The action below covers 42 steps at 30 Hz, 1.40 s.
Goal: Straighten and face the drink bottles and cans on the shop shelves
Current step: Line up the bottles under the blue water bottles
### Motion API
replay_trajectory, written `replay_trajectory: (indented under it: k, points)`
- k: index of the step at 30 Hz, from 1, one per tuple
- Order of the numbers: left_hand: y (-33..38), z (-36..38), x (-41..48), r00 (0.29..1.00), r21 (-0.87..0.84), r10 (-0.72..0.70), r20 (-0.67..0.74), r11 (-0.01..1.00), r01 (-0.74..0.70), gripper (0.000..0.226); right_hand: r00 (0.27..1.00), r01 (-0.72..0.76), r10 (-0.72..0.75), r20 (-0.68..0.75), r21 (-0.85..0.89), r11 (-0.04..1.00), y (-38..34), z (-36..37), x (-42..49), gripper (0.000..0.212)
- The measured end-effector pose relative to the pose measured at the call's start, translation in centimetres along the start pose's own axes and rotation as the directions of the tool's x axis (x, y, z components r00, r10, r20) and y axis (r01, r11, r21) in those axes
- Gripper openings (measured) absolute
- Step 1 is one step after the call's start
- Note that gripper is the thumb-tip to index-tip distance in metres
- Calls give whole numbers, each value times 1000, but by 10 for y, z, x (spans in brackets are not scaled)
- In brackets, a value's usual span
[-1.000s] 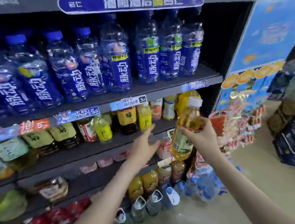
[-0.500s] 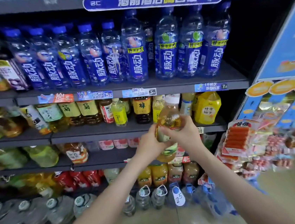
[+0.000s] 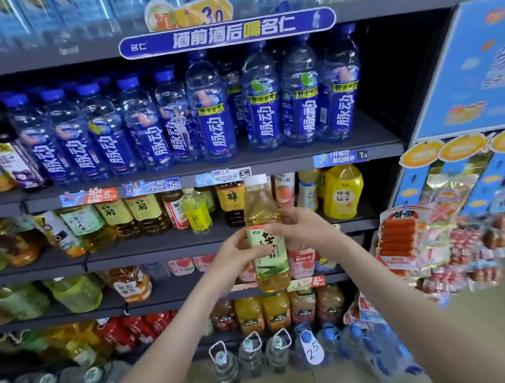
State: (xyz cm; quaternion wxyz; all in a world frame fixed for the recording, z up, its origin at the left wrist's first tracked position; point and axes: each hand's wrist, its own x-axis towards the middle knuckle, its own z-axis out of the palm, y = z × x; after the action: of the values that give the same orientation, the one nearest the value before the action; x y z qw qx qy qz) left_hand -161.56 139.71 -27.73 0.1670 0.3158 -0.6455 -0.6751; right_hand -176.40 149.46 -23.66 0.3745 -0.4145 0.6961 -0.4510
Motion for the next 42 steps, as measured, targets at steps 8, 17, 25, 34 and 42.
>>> replay_trajectory:
  k: [8, 17, 25, 34, 42]
  points:
    - [-20, 26, 8, 996, 176, 49, -72, 984, -36, 58, 980, -122, 98, -171, -135, 983, 42, 12, -4, 67]
    - [-23, -13, -1, 994, 223, 67, -88, 974, -46, 53, 970, -77, 46, -239, -123, 989, 34, 58, 21, 48]
    - [-33, -102, 6, 985, 320, 36, -169, 947, 20, 50, 931, -132, 137, -338, 37, 991, 34, 101, 65, 50]
    - [-50, -163, 33, 928, 570, 160, -337, 819, 65, 38, 815, -154, 224, -534, 173, 973, 31, 137, 117, 69]
    - [-70, -156, 115, 774, 571, 389, -499, 820, -44, 56, 758, 45, 44, -651, 119, 992, 60, 135, 126, 49]
